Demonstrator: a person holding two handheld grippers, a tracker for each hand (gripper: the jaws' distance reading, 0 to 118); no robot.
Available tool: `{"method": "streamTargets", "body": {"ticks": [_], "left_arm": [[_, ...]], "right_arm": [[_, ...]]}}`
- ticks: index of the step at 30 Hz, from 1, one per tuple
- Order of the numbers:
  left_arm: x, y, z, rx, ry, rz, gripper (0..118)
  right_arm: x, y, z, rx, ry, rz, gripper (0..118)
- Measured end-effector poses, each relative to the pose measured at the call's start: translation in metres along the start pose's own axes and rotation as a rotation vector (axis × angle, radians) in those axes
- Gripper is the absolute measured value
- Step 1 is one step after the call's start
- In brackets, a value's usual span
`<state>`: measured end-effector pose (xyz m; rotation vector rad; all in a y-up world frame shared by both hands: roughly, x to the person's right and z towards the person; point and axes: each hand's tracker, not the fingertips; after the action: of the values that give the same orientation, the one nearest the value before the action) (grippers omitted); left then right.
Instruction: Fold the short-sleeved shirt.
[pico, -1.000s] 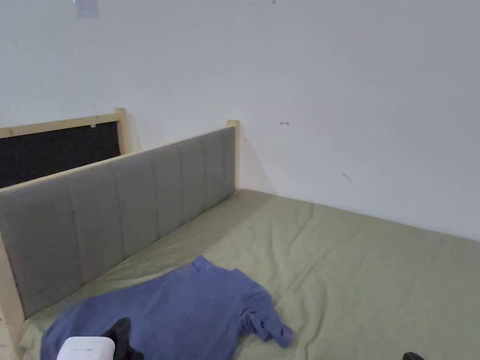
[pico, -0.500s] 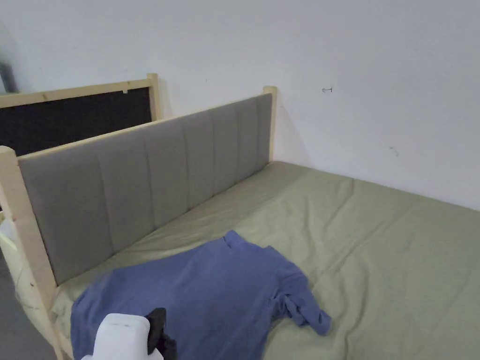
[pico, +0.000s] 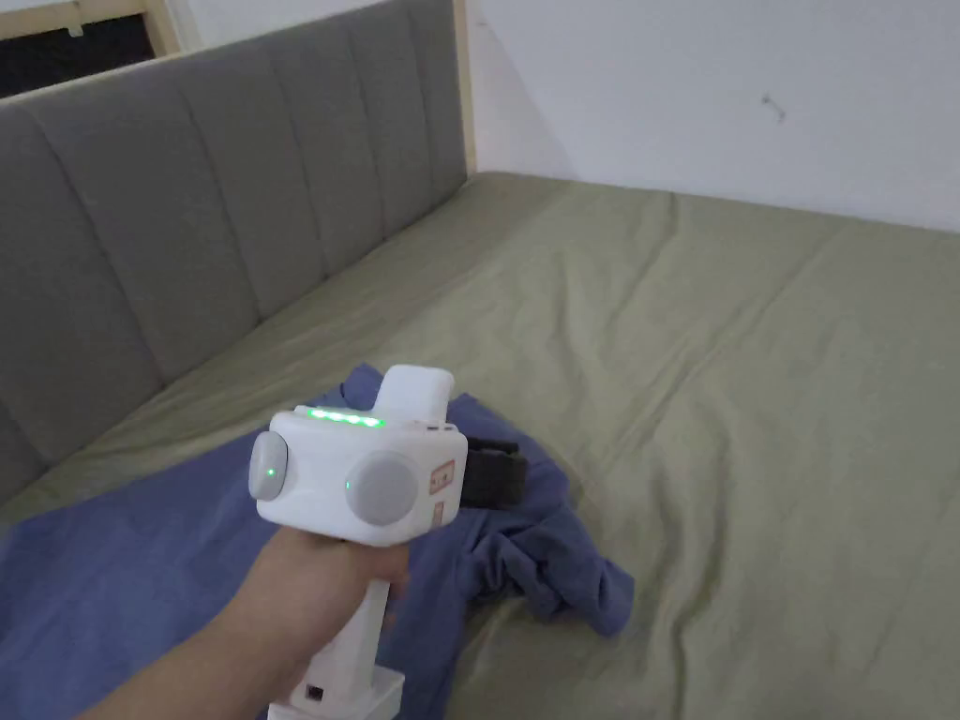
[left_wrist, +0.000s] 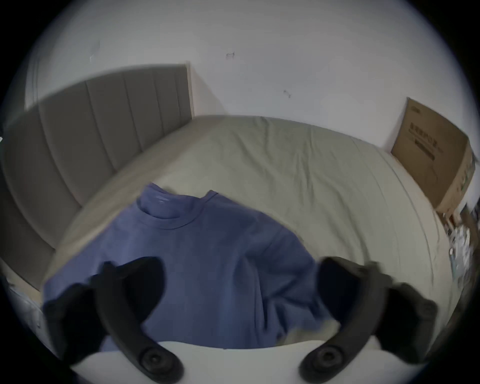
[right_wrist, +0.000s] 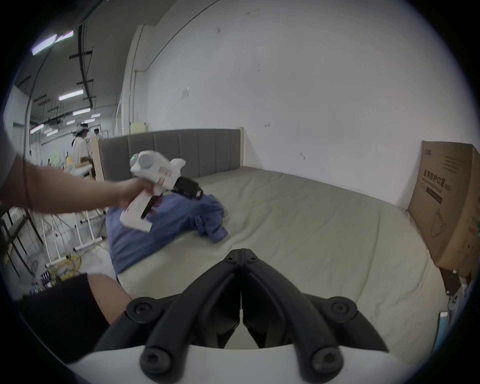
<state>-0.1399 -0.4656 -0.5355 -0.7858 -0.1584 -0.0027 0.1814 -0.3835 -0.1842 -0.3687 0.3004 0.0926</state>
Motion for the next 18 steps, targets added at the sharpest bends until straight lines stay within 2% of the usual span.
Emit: {"method": "streamTargets", "body": {"ticks": [1,4,5,7,9,10,12,13,14,16,18], "left_arm": [[0.01,-0.002,0.005,0.032,-0.001,0.004,109],[0.016,-0.004,-0.021,-0.063,0.034,0.035,111],[-0.002,0.001,-0.057,-0.102,0.055,0.043,111],[0.0,-0.003,-0.079,-0.197,0.107,0.027,110],[0.012,-0.012,-0.071,-0.198,0.066,0.021,102],[0.014,-0.017,-0.062,-0.169,0.097,-0.01,92],[0.027,-0.019,-0.053,-0.076,0.143,-0.095,22],[0.033,-0.019,-0.054,-0.065,0.194,-0.143,2],[0.034,-0.02,-0.055,-0.085,0.238,-0.174,2],[0.028,-0.015,-0.062,-0.142,0.162,-0.142,2],[0.023,-0.005,-0.064,-0.144,0.155,-0.131,2]], "right_arm": [[-0.001,-0.004,-0.005,-0.006,-0.001,0.014,0],[0.002,-0.01,-0.017,-0.029,0.02,-0.002,0],[0.003,-0.012,-0.021,-0.038,0.023,-0.014,0],[0.006,-0.014,-0.027,-0.046,0.026,-0.027,0],[0.01,-0.015,-0.031,-0.05,0.018,-0.028,0],[0.012,-0.015,-0.032,-0.053,0.007,-0.027,0],[0.013,-0.015,-0.032,-0.057,-0.011,-0.035,0],[0.015,-0.015,-0.031,-0.056,-0.023,-0.052,0],[0.017,-0.014,-0.031,-0.057,-0.028,-0.081,0],[0.022,-0.01,-0.027,-0.051,-0.033,-0.153,0],[0.024,-0.006,-0.019,-0.033,-0.052,-0.181,0]]}}
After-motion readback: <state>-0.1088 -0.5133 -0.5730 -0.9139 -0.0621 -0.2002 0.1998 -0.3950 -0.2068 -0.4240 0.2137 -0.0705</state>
